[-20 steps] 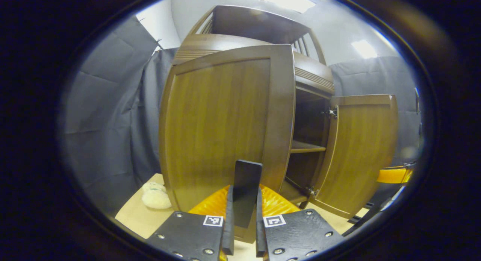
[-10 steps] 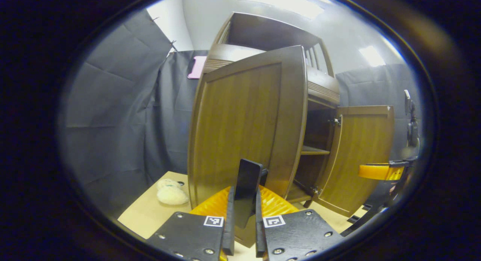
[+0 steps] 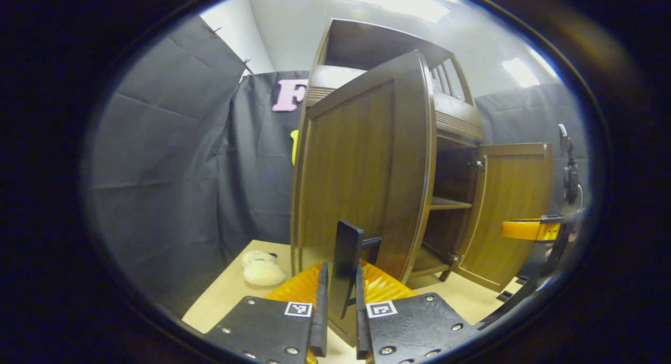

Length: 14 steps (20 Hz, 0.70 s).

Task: Open the right door of the double-door shoe cabinet with the right hand, and open the left door with the left hand.

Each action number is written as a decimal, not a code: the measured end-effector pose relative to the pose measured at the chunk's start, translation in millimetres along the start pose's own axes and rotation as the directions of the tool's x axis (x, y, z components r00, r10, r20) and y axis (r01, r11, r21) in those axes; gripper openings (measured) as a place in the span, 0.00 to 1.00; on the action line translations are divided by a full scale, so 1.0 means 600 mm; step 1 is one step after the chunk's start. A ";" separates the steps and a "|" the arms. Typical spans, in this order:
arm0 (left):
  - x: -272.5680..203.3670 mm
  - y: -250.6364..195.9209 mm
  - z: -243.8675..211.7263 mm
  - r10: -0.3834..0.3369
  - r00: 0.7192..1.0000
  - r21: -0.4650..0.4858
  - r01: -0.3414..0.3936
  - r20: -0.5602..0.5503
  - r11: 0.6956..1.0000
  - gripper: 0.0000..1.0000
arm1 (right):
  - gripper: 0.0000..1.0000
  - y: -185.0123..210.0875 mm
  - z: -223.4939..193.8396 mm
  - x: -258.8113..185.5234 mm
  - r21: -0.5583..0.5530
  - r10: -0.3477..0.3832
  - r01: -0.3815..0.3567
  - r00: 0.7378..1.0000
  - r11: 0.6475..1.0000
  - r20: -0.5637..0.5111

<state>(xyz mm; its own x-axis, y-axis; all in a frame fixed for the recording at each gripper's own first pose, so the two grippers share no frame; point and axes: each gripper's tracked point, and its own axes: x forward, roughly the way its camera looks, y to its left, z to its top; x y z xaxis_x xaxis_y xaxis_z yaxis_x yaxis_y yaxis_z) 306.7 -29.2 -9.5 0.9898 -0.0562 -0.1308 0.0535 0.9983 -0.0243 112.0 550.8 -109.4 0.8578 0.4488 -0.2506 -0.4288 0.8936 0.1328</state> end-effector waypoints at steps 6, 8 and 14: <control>-0.011 0.049 0.000 0.017 1.000 0.073 -0.016 -0.008 0.997 0.24 | 0.91 -0.001 -0.004 0.009 0.007 -0.005 0.005 1.000 1.000 -0.011; -0.012 0.056 0.002 0.008 1.000 0.073 -0.008 -0.003 0.997 0.28 | 0.91 -0.002 -0.005 0.011 0.012 -0.009 0.010 1.000 1.000 -0.016; -0.022 0.091 -0.001 0.053 0.998 0.058 -0.052 -0.017 0.997 0.22 | 0.91 0.000 0.001 0.009 -0.027 -0.023 0.023 1.000 0.999 -0.017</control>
<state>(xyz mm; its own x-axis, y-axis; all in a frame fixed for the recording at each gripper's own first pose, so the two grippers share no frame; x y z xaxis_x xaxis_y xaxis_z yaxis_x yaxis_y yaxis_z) 296.5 26.0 -9.9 0.9889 -0.0038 -0.1488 0.0099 0.9991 0.0402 116.7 553.0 -110.0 0.8624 0.4280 -0.2703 -0.4166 0.9034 0.1013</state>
